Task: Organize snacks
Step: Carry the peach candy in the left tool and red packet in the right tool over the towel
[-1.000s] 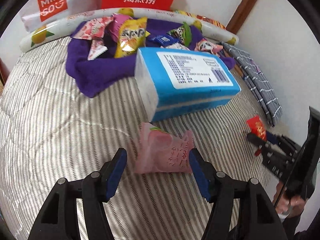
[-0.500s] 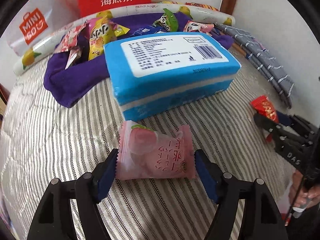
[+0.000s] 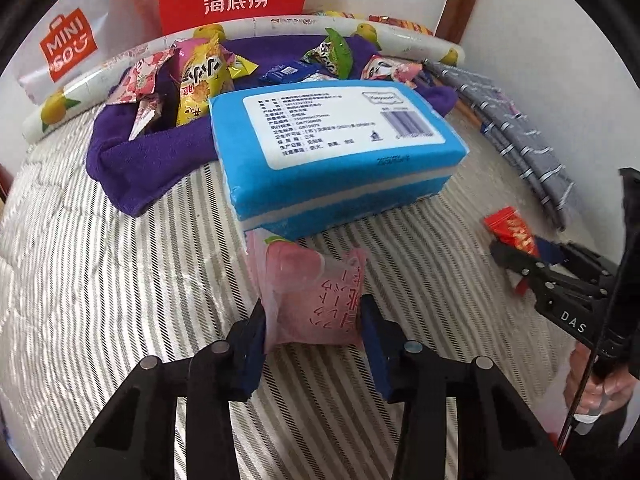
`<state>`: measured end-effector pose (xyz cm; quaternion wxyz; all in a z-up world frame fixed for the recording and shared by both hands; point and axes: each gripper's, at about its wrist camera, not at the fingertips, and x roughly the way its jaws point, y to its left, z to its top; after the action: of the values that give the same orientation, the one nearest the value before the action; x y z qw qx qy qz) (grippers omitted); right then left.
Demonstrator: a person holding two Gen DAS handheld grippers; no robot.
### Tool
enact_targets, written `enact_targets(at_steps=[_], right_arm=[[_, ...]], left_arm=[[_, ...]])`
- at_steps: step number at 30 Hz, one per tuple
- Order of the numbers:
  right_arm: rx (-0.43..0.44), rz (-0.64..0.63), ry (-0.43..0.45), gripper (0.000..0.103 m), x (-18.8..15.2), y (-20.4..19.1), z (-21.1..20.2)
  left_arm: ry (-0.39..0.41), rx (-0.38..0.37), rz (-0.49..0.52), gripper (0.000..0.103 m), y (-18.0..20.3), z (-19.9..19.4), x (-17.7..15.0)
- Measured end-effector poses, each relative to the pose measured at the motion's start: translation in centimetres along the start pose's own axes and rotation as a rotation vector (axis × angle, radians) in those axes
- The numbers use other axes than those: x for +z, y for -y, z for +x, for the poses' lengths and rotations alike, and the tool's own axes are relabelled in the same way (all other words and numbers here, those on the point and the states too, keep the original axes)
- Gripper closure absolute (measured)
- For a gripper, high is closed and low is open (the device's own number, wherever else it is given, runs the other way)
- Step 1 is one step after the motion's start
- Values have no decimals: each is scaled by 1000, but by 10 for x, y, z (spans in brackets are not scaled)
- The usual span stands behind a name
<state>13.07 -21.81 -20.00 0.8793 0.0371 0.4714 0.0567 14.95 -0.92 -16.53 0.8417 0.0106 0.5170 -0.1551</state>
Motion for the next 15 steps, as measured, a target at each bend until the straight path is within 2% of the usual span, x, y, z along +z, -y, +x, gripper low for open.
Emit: enact_targets(at_steps=[2, 6, 15], right_arm=[[30, 19, -11, 62, 1, 2, -3], [0, 13, -1, 62, 2, -2, -11], [24, -2, 7, 62, 6, -20, -31]], left_arm=[[8, -4, -2, 63, 1, -3, -1], [28, -22, -6, 63, 2, -13, -1], [103, -63, -17, 63, 4, -47, 8]])
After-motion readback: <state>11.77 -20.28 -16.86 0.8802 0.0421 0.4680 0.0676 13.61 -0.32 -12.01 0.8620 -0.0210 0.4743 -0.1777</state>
